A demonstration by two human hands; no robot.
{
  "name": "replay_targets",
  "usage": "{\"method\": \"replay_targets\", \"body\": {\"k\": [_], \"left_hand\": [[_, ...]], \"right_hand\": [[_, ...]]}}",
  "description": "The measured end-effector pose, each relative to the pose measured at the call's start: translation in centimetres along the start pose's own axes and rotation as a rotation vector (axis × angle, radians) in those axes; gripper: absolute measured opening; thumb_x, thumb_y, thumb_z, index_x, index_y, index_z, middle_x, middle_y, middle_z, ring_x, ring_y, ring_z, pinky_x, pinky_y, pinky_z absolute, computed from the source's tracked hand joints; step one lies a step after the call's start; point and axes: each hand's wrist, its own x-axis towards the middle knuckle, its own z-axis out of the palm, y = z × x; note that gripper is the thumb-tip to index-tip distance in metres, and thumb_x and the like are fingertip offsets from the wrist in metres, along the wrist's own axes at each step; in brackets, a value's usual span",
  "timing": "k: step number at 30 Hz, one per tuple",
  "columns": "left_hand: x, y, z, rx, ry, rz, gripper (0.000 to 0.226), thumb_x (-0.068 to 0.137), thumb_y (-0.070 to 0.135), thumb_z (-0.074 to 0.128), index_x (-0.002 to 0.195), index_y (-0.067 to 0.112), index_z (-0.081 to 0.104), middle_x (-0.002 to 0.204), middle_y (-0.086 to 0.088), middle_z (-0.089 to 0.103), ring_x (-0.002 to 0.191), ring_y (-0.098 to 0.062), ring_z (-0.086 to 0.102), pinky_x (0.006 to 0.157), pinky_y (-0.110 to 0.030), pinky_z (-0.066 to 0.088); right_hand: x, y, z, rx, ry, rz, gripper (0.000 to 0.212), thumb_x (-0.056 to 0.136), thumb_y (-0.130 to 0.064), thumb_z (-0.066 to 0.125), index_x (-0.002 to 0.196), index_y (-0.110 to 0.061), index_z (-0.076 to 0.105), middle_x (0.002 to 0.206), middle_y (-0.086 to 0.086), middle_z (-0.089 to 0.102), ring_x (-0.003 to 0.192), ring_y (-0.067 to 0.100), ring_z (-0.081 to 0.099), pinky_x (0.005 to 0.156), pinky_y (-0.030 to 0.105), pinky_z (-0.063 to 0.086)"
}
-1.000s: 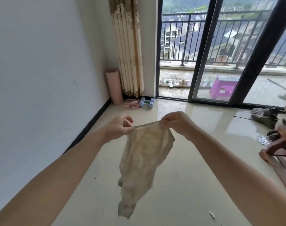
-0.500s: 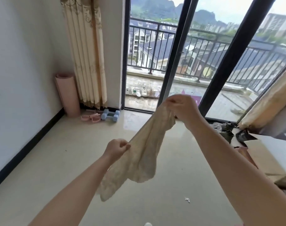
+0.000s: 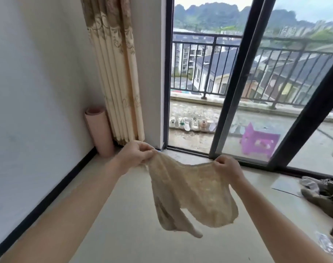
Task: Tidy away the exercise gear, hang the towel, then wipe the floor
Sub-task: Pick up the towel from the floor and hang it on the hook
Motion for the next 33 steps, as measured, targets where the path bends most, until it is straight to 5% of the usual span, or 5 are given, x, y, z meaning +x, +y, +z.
{"method": "replay_targets", "body": {"k": [12,19,24,27,33], "left_hand": [[17.4,5.8,-16.8,0.140,0.099,0.148,0.029,0.088,0.000,0.060,0.064,0.015,0.067,0.045,0.011,0.061,0.042,0.004,0.053,0.047,-0.010,0.044],[20.4,3.1,-30.1,0.101,0.306,0.053,0.029,0.091,-0.003,0.054,0.067,0.011,0.063,0.039,0.011,0.060,0.036,0.006,0.052,0.046,-0.008,0.044],[19.6,0.1,-37.9,0.053,0.446,-0.016,0.026,0.091,0.001,0.057,0.071,0.015,0.064,0.060,0.008,0.063,0.054,0.001,0.057,0.059,-0.008,0.050],[19.5,-2.1,-41.3,0.017,0.466,-0.079,0.021,0.091,0.003,0.058,0.076,0.016,0.063,0.076,0.004,0.062,0.068,0.000,0.059,0.070,-0.006,0.052],[22.4,-5.4,-47.4,-0.046,0.609,-0.181,0.025,0.095,0.008,0.051,0.075,0.018,0.061,0.082,0.005,0.061,0.083,-0.006,0.058,0.083,-0.016,0.048]], "right_hand": [[14.0,-23.5,11.0,0.474,-0.628,-0.471,0.032,0.091,-0.010,0.056,0.123,-0.010,0.058,0.110,-0.002,0.063,0.099,0.005,0.061,0.096,0.021,0.045],[19.6,-37.5,19.6,0.476,-0.755,-0.591,0.022,0.088,-0.009,0.061,0.074,-0.025,0.067,0.063,-0.017,0.064,0.060,-0.007,0.059,0.061,0.007,0.047],[22.0,-47.7,24.4,0.435,-0.776,-0.735,0.010,0.084,-0.004,0.065,0.087,0.000,0.073,0.063,-0.003,0.062,0.059,0.003,0.055,0.066,0.022,0.042],[22.4,-53.6,27.6,0.388,-0.826,-0.865,0.024,0.082,-0.001,0.065,0.064,-0.017,0.067,0.039,-0.016,0.055,0.038,-0.008,0.048,0.051,0.013,0.039],[25.6,-62.9,32.6,0.394,-0.870,-0.986,0.035,0.083,0.001,0.060,0.058,-0.023,0.061,0.058,-0.005,0.056,0.050,0.000,0.049,0.056,0.014,0.039]]}}
